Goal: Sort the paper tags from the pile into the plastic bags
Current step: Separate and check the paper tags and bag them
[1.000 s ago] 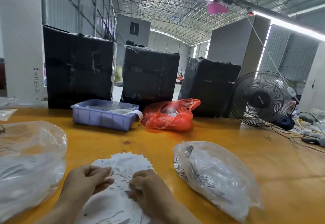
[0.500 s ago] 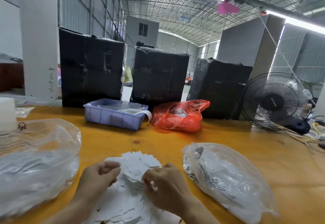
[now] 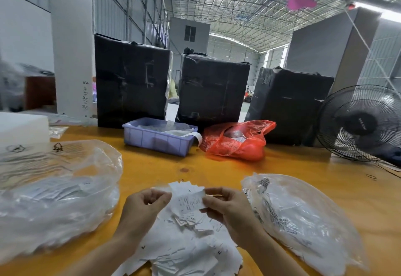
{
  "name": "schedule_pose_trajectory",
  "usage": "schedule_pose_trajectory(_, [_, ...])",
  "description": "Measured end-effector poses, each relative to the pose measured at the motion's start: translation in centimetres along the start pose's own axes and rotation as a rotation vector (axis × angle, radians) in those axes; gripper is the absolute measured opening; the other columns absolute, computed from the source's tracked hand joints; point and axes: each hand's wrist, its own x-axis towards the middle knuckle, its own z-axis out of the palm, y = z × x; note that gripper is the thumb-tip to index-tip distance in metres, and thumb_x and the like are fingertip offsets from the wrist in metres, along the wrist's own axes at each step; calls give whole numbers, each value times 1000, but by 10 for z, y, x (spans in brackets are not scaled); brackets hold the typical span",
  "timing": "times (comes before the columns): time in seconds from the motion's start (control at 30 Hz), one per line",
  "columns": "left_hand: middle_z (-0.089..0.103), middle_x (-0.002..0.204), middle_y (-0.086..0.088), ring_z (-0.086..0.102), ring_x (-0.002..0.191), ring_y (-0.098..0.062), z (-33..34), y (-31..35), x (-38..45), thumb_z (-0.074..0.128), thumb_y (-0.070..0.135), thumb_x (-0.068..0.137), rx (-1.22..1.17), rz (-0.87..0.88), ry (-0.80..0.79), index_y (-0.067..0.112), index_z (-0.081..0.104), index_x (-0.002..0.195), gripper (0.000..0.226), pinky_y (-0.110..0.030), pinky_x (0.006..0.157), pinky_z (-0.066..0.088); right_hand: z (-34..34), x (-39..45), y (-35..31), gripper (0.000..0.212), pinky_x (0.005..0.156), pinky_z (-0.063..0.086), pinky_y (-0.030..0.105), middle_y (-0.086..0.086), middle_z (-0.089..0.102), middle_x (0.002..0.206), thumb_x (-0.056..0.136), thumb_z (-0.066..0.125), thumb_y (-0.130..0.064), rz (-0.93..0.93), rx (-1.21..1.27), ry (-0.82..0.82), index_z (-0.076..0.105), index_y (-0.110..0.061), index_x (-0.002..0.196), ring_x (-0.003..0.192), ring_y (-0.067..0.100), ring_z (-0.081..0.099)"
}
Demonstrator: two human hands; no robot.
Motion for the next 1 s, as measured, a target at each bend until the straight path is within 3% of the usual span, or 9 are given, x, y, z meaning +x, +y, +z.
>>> schedule_pose_trajectory(0.13, [58,50,6,49,49,-2,-1,2,-1,78,15,74,-48,-51,-50,7,71,70,10,-23,57,39,-2,2,-2,27,59,53,23,17,72,81,78,67,10,24,39,-3,61,1,103,65,23,69])
schedule_pose_trajectory(0.23, [70,67,-7,62,65,-19,0,2,-1,77,10,74,-115,-123,-77,2,71,75,10,-27,64,48,-2,1,-3,28,59,53,23,17,73,82,78,66,12,9,48,-9,61,1,103,64,22,68])
schedule_pose_trajectory(0.33, [73,76,-16,70,63,-21,2,6,-4,73,3,76,-178,-180,-144,-5,68,80,10,-20,54,52,-2,-1,-5,27,57,52,22,15,70,79,79,65,12,-41,38,11,64,-5,100,60,18,65])
schedule_pose_trajectory(0.47, [73,74,-15,64,54,-13,4,11,-9,73,3,77,-109,-175,-218,2,71,77,3,-19,52,50,-6,-2,-10,19,55,52,19,10,69,72,84,60,9,-146,-39,59,70,-7,85,57,14,61])
schedule_pose_trajectory(0.6, [73,73,-12,57,49,-7,6,18,-14,79,16,71,-92,-198,-277,11,75,62,11,-17,50,45,-8,-5,-22,7,60,56,22,12,72,74,78,71,1,-257,-35,57,70,-3,83,65,20,66])
schedule_pose_trajectory(0.73, [74,75,-10,56,50,-6,7,26,-19,80,25,59,-138,-249,-332,8,75,64,19,-15,50,45,-5,-12,-32,24,62,57,24,6,72,78,74,75,-2,-389,-129,38,65,-10,95,72,19,69])
schedule_pose_trajectory(0.83, [67,64,-8,56,51,-7,6,30,-20,83,14,60,-128,-277,-384,6,74,62,12,-14,51,45,-2,-16,-36,37,63,57,24,3,71,81,75,74,-1,-460,-189,26,59,-16,106,75,19,70])
schedule_pose_trajectory(1.0, [62,54,-5,54,45,-6,7,33,-23,82,4,65,-69,-322,-447,5,74,60,10,-14,47,42,1,-19,-37,36,63,57,22,3,72,81,77,72,2,-497,-215,-1,58,-17,104,77,17,70])
